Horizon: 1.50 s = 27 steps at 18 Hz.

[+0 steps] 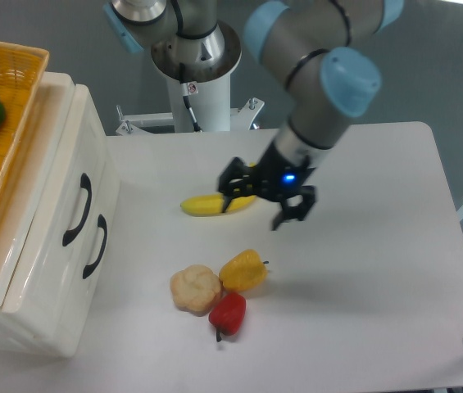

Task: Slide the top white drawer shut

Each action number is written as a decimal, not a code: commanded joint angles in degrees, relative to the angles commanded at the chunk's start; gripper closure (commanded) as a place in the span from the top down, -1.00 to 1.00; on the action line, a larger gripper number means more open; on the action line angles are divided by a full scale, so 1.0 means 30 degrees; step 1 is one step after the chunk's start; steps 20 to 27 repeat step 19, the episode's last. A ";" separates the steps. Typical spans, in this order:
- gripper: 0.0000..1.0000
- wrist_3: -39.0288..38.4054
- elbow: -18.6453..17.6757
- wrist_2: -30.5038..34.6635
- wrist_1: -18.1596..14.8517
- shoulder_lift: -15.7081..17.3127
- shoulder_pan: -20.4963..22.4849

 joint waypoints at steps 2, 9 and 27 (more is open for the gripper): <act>1.00 0.0820 0.0000 0.1548 0.0708 -0.0470 0.0264; 1.00 1.0765 0.0791 0.2846 0.0915 -0.1876 0.2430; 1.00 1.7172 0.1963 0.7124 0.2087 -0.3342 0.3078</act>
